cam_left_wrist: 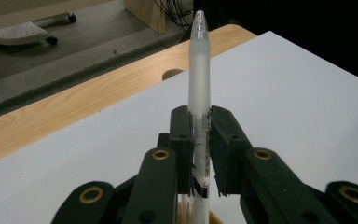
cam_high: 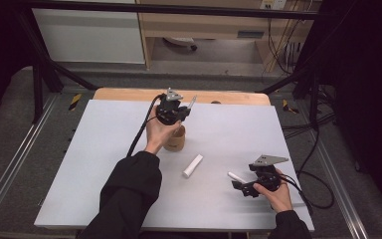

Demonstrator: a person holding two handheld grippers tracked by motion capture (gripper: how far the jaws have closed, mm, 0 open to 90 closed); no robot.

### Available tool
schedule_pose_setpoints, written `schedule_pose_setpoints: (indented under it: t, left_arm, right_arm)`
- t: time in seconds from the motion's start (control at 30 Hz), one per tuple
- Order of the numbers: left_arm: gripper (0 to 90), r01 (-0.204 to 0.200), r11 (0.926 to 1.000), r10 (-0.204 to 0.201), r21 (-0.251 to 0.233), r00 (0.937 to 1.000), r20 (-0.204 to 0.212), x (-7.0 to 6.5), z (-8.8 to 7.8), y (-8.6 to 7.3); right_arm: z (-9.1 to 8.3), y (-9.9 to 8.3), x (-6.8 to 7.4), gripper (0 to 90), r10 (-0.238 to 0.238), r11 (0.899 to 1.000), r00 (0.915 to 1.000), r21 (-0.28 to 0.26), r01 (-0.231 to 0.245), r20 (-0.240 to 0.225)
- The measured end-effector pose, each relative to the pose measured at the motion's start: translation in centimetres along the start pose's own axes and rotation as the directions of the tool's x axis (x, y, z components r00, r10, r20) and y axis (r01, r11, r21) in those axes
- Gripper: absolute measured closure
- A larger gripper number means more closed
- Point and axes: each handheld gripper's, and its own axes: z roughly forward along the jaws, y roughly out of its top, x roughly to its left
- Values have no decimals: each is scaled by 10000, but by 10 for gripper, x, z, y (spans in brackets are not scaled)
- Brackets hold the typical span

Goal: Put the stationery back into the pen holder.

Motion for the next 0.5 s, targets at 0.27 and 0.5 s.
schedule_pose_setpoints:
  t: [0.27,0.5]
  left_arm:
    - [791,18,10000,-18,6,9999,105,5,1,-13]
    - [791,50,10000,-51,66,9999,149,7,3,-23]
  right_arm:
    - [0,0,1,7,52,10000,10000,26,-52,9]
    - [0,0,0,7,14,10000,10000,16,-14,18]
